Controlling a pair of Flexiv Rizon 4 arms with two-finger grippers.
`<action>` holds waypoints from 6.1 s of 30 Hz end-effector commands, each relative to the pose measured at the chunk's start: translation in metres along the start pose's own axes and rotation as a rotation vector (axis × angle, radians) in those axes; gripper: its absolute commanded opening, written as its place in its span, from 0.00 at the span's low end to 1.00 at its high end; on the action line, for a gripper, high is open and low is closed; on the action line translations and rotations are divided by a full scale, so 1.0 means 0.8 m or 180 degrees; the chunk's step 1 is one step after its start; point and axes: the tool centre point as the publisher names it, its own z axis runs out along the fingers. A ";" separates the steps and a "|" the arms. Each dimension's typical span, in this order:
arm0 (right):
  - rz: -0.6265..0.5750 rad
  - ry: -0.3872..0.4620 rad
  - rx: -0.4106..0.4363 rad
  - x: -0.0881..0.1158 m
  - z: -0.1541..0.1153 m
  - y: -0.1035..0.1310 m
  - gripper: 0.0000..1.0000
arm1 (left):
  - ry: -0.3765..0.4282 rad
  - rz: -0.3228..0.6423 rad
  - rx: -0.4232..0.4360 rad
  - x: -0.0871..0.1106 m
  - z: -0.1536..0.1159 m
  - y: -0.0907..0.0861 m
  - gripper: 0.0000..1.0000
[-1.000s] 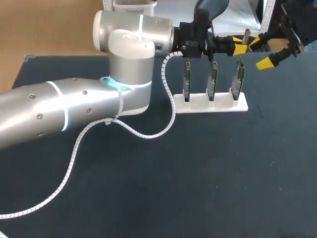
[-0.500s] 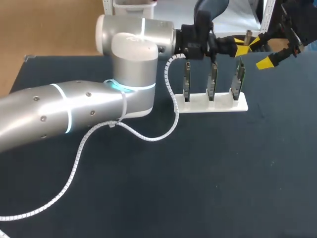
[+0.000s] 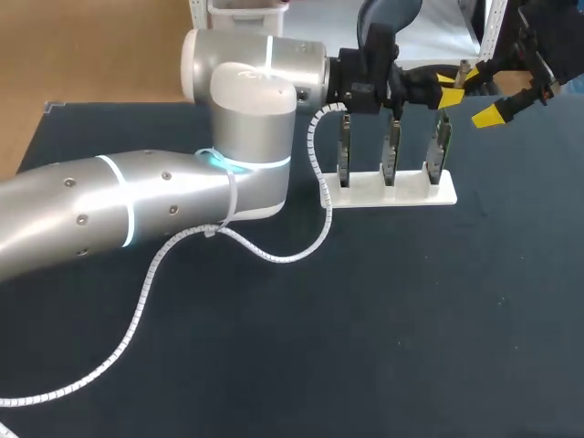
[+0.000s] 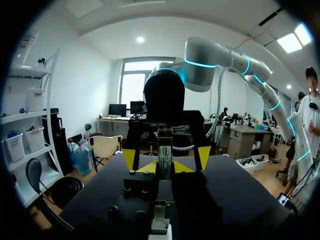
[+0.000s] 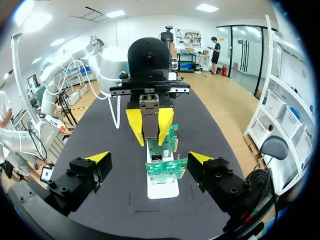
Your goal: Pick up the optical module with the left hand, and insert it into the network port with the right hand.
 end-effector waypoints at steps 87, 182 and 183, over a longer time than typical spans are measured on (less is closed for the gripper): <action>-0.0215 -0.0430 0.0221 -0.079 -0.010 0.001 0.00 | 0.0012 -0.0013 0.0024 0.004 -0.006 -0.002 0.00; -0.0283 -0.0263 0.0263 -0.068 -0.002 -0.006 0.00 | 0.1371 -0.0126 0.0207 0.054 -0.030 -0.010 1.00; -0.0276 -0.0269 0.0260 -0.067 -0.001 -0.006 0.00 | 0.1371 -0.0126 0.0207 0.054 -0.030 -0.010 1.00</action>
